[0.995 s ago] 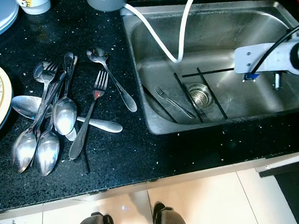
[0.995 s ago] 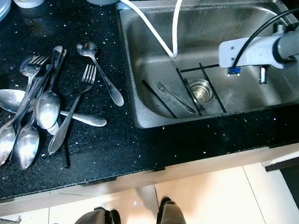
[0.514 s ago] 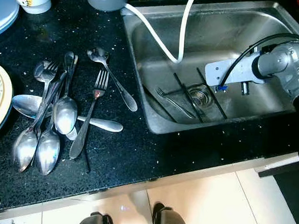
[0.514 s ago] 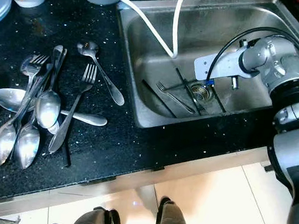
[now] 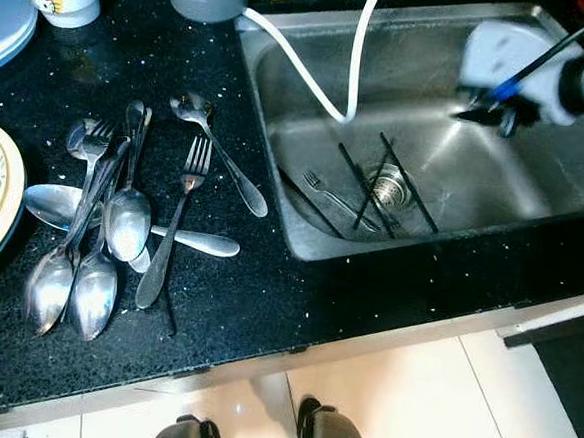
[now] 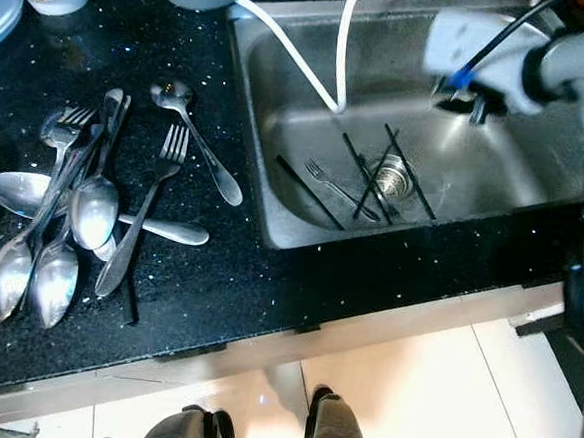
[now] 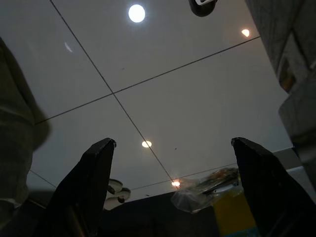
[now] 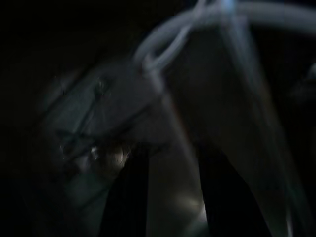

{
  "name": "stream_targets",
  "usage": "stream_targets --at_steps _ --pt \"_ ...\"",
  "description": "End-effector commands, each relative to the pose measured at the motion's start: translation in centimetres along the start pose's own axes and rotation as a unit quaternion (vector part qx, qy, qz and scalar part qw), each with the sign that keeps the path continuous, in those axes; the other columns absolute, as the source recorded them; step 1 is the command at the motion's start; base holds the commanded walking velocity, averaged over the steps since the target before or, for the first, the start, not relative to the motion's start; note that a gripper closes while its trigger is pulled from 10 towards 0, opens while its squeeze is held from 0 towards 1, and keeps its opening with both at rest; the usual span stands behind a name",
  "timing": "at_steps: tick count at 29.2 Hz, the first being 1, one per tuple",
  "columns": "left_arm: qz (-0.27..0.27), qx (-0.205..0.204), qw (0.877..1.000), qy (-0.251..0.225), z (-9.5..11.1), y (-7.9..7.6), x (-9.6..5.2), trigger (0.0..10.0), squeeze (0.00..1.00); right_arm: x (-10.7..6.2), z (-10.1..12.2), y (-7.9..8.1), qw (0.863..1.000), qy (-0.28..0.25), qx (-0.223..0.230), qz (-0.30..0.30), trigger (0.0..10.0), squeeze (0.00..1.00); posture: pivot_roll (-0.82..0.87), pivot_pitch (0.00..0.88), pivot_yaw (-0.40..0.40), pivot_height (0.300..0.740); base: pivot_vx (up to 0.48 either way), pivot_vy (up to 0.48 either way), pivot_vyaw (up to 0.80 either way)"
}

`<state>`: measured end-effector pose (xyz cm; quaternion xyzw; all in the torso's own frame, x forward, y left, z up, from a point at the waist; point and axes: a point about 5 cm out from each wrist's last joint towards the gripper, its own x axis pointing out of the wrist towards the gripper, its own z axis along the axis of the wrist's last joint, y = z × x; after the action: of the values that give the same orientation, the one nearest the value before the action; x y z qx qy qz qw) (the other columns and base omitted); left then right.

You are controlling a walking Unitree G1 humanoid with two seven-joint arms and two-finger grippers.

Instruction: Kitchen organization

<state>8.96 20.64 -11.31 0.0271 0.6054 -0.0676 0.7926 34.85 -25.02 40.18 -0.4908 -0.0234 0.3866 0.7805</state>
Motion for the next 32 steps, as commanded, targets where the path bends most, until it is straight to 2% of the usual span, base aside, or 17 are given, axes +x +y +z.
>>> stream_targets --at_steps 1,4,5,6,10,12,14,15,17,18,22,25,27,28,29,30,32 --pt "-0.016 -0.011 1.0 0.001 0.0 -1.3 0.3 10.0 0.0 -1.2 -0.4 0.9 0.998 -0.05 0.038 0.016 10.0 0.0 -0.03 0.207 -0.034 0.74 0.0 0.0 0.0" --pt "-0.015 -0.012 1.0 -0.002 0.2 -1.2 0.3 10.0 0.0 -1.9 -0.7 1.6 0.995 -0.079 0.055 0.024 10.0 0.0 -0.03 0.204 -0.032 0.74 0.0 0.0 0.0" --pt "-0.013 -0.011 1.0 -0.004 0.5 -1.0 0.3 10.0 0.0 -2.8 -1.0 3.1 0.985 -0.14 0.094 0.02 10.0 0.0 -0.02 0.191 -0.027 0.74 0.0 0.0 0.0" --pt "-0.013 -0.011 1.0 -0.004 0.5 -1.0 0.3 10.0 0.0 -2.8 -1.0 3.1 0.985 -0.14 0.094 0.02 10.0 0.0 -0.02 0.191 -0.027 0.74 0.0 0.0 0.0" --pt "-0.009 -0.015 1.0 -0.01 1.0 -0.6 0.2 10.0 0.0 -3.4 -0.5 6.9 0.941 -0.288 0.177 0.007 10.0 0.0 -0.01 0.17 -0.013 0.74 0.0 0.0 0.0" --pt "-0.009 -0.015 1.0 -0.01 1.1 -0.6 0.2 10.0 0.0 -3.4 -0.4 7.4 0.933 -0.307 0.187 0.008 10.0 0.0 -0.01 0.17 -0.013 0.74 0.0 0.0 0.0" --pt "-0.007 -0.014 1.0 -0.011 1.2 -0.3 0.2 10.0 0.0 -2.9 0.4 9.5 0.899 -0.378 0.22 0.0 10.0 0.0 -0.01 0.159 -0.004 0.74 0.0 0.0 0.0" --pt "-0.007 -0.014 1.0 -0.011 1.2 -0.3 0.2 10.0 0.0 -2.9 0.4 9.5 0.899 -0.378 0.22 0.0 10.0 0.0 -0.01 0.159 -0.004 0.74 0.0 0.0 0.0" --pt "-0.004 -0.013 1.0 -0.013 1.4 -0.1 0.1 10.0 0.0 -2.8 1.1 11.3 0.862 -0.441 0.251 -0.015 10.0 0.0 -0.01 0.157 -0.002 0.74 0.0 0.0 0.0" --pt "-0.004 -0.013 1.0 -0.013 1.4 -0.1 0.1 10.0 0.0 -2.8 1.1 11.3 0.862 -0.441 0.251 -0.015 10.0 0.0 -0.01 0.157 -0.002 0.74 0.0 0.0 0.0" --pt "0.0 -0.013 1.0 -0.018 1.8 0.2 0.1 10.0 0.0 -2.7 2.1 13.8 0.802 -0.512 0.305 -0.039 10.0 0.0 0.0 0.148 0.001 0.74 0.0 0.0 0.0" --pt "0.0 -0.013 1.0 -0.021 2.0 0.2 0.1 10.0 0.0 -2.2 3.3 16.0 0.773 -0.532 0.345 0.001 10.0 0.0 -0.01 0.145 0.005 0.74 0.0 0.0 0.0" --pt "0.001 -0.012 1.0 -0.022 2.0 0.3 0.1 10.0 0.0 -1.6 3.7 16.7 0.766 -0.536 0.354 0.018 10.0 0.0 -0.01 0.143 0.005 0.74 0.0 0.0 0.0" --pt "0.001 -0.012 1.0 -0.023 2.1 0.3 0.1 10.0 0.0 -1.0 4.2 17.2 0.752 -0.547 0.366 0.031 10.0 0.0 -0.01 0.143 0.006 0.74 0.0 0.0 0.0" --pt "0.002 -0.012 1.0 -0.025 2.2 0.3 0.0 10.0 0.0 0.0 5.4 18.4 0.724 -0.565 0.391 0.059 10.0 0.0 -0.01 0.142 0.006 0.74 0.0 0.0 0.0" --pt "0.002 -0.012 1.0 -0.025 2.2 0.3 0.0 10.0 0.0 0.0 5.4 18.4 0.724 -0.565 0.391 0.059 10.0 0.0 -0.01 0.142 0.006 0.74 0.0 0.0 0.0" --pt "0.003 -0.012 1.0 -0.027 2.4 0.4 0.0 10.0 0.0 1.5 6.4 20.1 0.699 -0.569 0.422 0.101 10.0 0.0 -0.01 0.138 0.007 0.74 0.0 0.0 0.0"
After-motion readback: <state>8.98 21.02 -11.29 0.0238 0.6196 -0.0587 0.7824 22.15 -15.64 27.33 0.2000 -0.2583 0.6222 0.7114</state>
